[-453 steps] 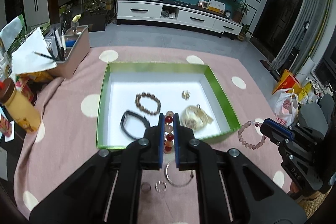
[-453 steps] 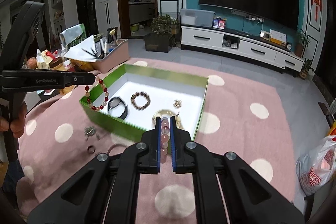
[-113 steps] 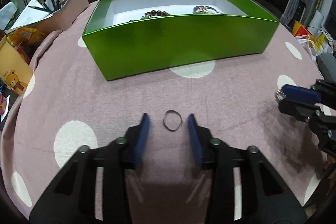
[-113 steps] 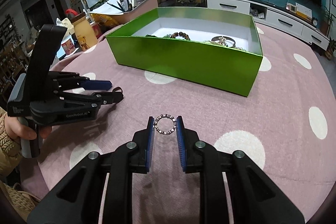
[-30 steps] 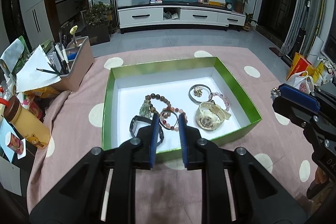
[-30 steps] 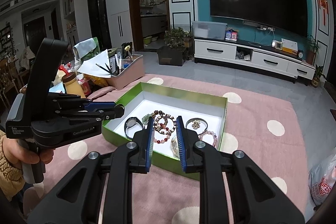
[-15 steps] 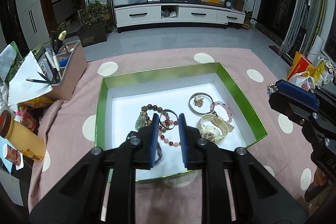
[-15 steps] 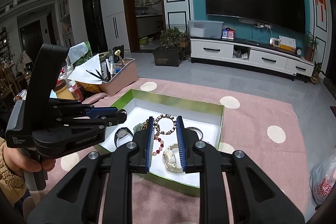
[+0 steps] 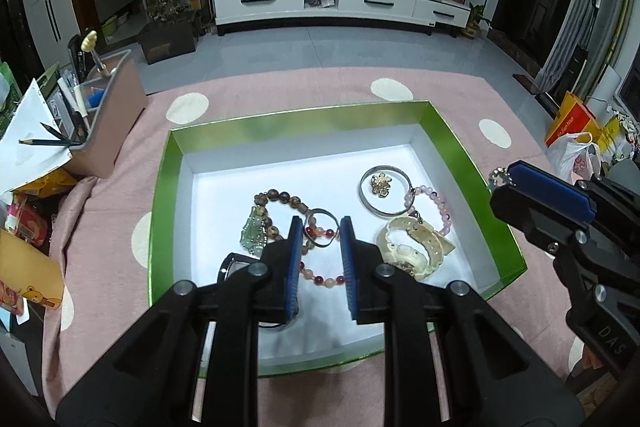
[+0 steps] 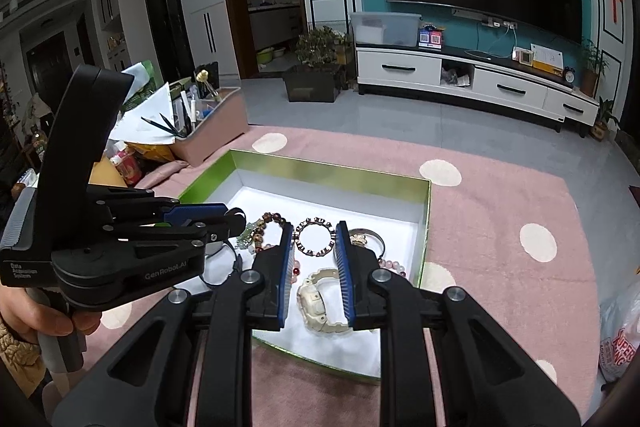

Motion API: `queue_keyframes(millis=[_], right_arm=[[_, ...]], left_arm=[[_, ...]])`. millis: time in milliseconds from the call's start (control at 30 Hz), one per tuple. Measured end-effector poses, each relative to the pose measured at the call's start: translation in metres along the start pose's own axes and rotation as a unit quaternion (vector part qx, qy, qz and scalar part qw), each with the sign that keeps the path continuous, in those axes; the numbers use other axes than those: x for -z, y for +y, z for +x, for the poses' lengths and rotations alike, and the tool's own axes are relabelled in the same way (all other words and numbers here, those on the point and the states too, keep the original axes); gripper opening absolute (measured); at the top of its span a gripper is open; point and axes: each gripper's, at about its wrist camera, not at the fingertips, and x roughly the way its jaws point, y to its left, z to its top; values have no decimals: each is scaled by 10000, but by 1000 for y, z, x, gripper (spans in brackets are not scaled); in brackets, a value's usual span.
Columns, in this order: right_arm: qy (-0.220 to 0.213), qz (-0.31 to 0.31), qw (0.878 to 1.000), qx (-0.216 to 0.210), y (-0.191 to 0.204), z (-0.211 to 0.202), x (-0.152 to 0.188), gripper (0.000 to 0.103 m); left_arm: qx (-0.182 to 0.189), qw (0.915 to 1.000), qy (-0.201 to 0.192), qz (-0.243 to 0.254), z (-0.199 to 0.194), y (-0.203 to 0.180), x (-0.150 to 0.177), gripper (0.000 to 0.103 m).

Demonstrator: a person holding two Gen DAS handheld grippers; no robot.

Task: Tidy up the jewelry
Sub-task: 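Carry both rings over the green box with both tools, then lower both tools into the box and open them to release the rings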

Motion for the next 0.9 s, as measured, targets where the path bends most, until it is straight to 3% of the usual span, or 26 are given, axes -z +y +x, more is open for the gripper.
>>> queue_keyframes(millis=[900], right_arm=[[516, 149, 9985, 89, -16, 48, 0, 20]], left_arm=[[-32, 9977, 672, 8, 46, -5, -3, 19]])
